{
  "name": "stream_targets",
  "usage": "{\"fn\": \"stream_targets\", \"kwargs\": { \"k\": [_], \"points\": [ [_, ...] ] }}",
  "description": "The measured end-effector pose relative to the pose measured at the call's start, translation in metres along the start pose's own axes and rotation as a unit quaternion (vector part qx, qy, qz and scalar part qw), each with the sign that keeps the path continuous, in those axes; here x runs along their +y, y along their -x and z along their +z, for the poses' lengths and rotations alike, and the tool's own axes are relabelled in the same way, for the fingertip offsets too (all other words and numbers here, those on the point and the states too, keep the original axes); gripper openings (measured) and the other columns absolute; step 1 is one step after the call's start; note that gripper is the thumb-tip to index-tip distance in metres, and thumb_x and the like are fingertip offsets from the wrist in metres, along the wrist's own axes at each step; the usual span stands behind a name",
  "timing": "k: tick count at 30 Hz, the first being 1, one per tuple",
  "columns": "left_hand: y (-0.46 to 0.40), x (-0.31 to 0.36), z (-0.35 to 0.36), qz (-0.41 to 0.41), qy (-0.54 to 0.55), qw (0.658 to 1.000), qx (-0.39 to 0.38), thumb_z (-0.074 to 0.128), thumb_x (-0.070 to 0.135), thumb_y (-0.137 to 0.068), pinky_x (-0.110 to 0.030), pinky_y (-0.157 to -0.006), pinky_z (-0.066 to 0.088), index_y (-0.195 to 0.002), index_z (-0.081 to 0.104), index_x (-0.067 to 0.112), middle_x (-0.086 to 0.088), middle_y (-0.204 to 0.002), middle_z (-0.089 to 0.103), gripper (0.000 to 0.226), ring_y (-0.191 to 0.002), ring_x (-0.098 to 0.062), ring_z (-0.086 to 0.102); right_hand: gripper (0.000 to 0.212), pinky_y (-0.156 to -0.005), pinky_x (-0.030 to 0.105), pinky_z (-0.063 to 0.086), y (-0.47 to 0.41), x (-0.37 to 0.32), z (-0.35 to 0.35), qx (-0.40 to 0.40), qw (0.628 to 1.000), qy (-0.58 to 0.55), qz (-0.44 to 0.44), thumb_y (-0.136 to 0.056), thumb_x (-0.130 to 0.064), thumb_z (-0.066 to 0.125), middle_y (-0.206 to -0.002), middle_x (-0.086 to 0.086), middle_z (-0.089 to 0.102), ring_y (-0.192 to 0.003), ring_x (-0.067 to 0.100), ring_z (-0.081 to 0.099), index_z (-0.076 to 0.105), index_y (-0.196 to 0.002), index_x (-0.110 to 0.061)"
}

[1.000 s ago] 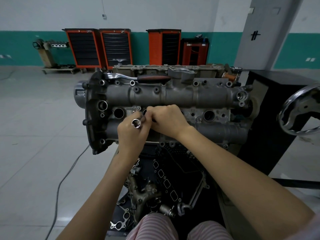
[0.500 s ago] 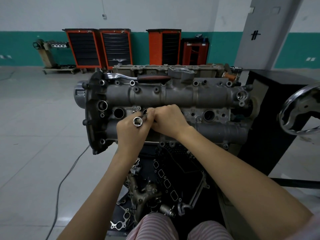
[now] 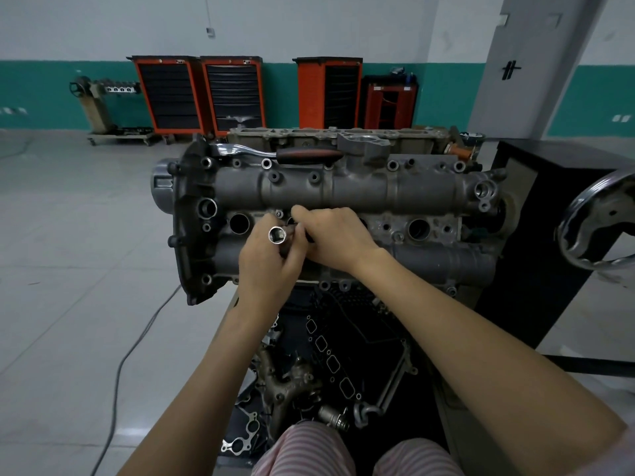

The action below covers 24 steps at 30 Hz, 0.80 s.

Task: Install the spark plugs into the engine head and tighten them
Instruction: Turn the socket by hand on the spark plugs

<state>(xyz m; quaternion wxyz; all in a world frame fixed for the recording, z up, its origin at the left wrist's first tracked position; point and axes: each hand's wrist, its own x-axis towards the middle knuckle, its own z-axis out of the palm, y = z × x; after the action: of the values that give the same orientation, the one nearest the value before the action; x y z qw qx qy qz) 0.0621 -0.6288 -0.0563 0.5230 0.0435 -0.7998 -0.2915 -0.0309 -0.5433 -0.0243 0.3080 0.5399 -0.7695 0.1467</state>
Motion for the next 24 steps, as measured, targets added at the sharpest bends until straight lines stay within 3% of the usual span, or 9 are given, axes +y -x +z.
{"fn": "stream_targets", "kwargs": {
  "k": [4, 9, 12, 14, 16, 20, 24],
  "points": [
    [-0.0058, 0.0062, 0.0023, -0.021, -0.016, 0.999, 0.018, 0.06, 0.029, -0.087, -0.034, -0.046, 0.032, -0.053, 0.036, 0.011, -0.004, -0.046, 0.038, 0.045, -0.044, -0.023, 0.039, 0.017, -0.05, 0.03, 0.029, 0.0019, 0.0007, -0.0007, -0.004, 1.0, 0.017, 0.006, -0.08, -0.019, 0.058, -0.066, 0.014, 0.065, -0.058, 0.035, 0.061, 0.061, -0.08, -0.002],
    [-0.0019, 0.0009, 0.0009, -0.002, 0.003, 1.0, 0.01, 0.054, 0.021, -0.089, -0.041, -0.045, 0.036, -0.058, 0.041, 0.006, -0.011, -0.05, 0.044, 0.037, -0.046, -0.029, 0.043, 0.019, -0.043, 0.023, 0.029, 0.0025, -0.0019, -0.0031, 0.046, 0.999, -0.003, 0.008, -0.072, -0.018, 0.071, -0.053, 0.009, 0.06, -0.043, 0.028, 0.057, 0.059, -0.07, -0.004],
    [0.0016, -0.0019, -0.0003, 0.008, 0.02, 1.0, 0.005, 0.049, 0.019, -0.09, -0.018, -0.051, 0.031, -0.07, 0.043, 0.008, -0.005, -0.061, 0.043, 0.023, -0.051, -0.015, 0.042, 0.025, -0.047, 0.027, 0.026, 0.0005, -0.0008, 0.0002, 0.017, 1.0, -0.015, 0.009, -0.08, -0.026, 0.06, -0.066, 0.01, 0.063, -0.054, 0.033, 0.059, 0.051, -0.087, -0.003],
    [0.0026, -0.0022, 0.0003, 0.001, 0.034, 0.999, 0.003, 0.049, 0.018, -0.089, -0.013, -0.053, 0.031, -0.074, 0.043, 0.008, -0.003, -0.067, 0.042, 0.019, -0.056, -0.009, 0.04, 0.028, -0.047, 0.028, 0.025, -0.0006, 0.0012, 0.0023, 0.007, 1.0, -0.009, 0.0, -0.081, -0.027, 0.057, -0.071, 0.01, 0.063, -0.058, 0.034, 0.059, 0.048, -0.092, -0.004],
    [0.003, -0.0026, 0.001, -0.006, 0.031, 0.999, 0.001, 0.049, 0.023, -0.089, -0.018, -0.051, 0.029, -0.073, 0.043, 0.007, -0.004, -0.065, 0.042, 0.023, -0.054, -0.015, 0.041, 0.022, -0.047, 0.028, 0.025, -0.001, 0.0005, 0.0013, 0.009, 1.0, -0.013, -0.002, -0.082, -0.023, 0.056, -0.069, 0.01, 0.062, -0.057, 0.034, 0.058, 0.05, -0.091, -0.005],
    [-0.0013, 0.002, 0.0003, 0.014, 0.008, 1.0, 0.022, 0.047, 0.035, -0.086, -0.023, -0.049, 0.028, -0.061, 0.039, 0.015, 0.005, -0.051, 0.038, 0.034, -0.048, -0.017, 0.04, 0.011, -0.044, 0.023, 0.024, 0.0015, -0.0021, -0.002, 0.058, 0.998, -0.025, 0.0, -0.072, -0.013, 0.061, -0.049, 0.009, 0.057, -0.04, 0.03, 0.053, 0.054, -0.067, -0.006],
    [-0.0024, 0.0031, 0.0019, -0.03, 0.055, 0.998, 0.027, 0.052, 0.041, -0.084, -0.046, -0.045, 0.041, -0.052, 0.048, -0.005, -0.015, -0.046, 0.05, 0.056, -0.045, -0.033, 0.049, 0.018, -0.043, 0.02, 0.027, 0.0021, -0.0034, -0.0015, 0.075, 0.997, -0.001, 0.004, -0.065, -0.014, 0.074, -0.044, 0.007, 0.056, -0.034, 0.027, 0.052, 0.059, -0.059, -0.006]
  ]
}}
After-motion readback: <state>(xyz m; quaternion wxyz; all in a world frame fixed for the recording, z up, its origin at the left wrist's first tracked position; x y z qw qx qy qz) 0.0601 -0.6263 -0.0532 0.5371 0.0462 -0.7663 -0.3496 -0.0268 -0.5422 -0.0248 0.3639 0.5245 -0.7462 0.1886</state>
